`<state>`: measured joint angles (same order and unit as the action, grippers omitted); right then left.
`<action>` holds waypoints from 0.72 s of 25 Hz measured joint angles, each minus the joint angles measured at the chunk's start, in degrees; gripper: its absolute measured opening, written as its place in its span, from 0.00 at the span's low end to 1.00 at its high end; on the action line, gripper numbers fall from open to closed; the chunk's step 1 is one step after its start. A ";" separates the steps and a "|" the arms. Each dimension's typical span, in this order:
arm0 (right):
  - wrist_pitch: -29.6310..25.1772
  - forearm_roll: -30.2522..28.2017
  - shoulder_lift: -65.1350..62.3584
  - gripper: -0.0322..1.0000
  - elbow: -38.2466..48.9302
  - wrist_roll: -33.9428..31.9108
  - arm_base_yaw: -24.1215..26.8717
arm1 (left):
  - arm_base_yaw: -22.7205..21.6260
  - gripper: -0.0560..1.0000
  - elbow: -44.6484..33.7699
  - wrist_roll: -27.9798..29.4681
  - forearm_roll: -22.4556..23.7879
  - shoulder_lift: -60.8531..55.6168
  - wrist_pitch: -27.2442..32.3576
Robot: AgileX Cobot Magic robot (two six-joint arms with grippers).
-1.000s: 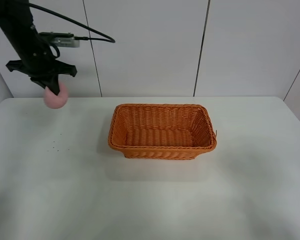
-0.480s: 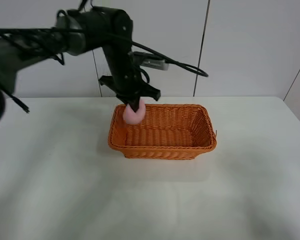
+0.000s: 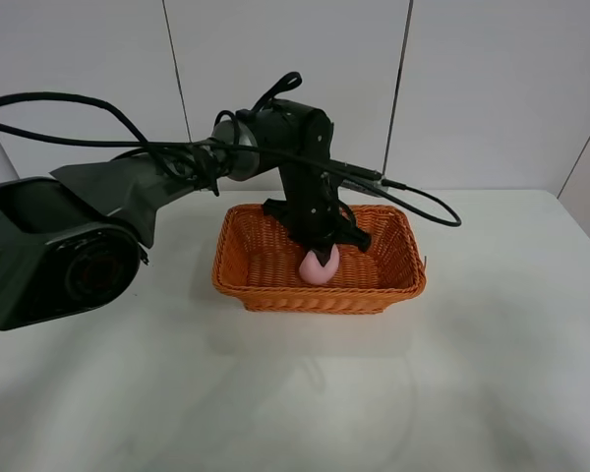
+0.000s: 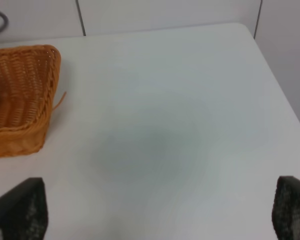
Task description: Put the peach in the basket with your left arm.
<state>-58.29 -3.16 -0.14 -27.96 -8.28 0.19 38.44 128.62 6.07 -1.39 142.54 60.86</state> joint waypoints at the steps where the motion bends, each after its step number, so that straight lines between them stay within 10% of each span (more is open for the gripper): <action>1: 0.00 0.04 0.00 0.70 0.00 0.00 0.00 | 0.00 0.40 0.00 0.00 -0.05 0.22 0.06; 6: 0.00 0.04 0.00 0.70 0.00 0.00 0.00 | 0.00 0.80 0.38 0.06 -0.18 0.24 1.16; 18: 0.00 0.04 0.00 0.70 0.00 0.00 0.00 | -5.30 0.85 8.29 -0.27 0.93 -6.69 6.25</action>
<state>-58.29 -3.12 -0.14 -27.96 -8.28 0.19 33.13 136.91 5.80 -0.47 135.85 67.10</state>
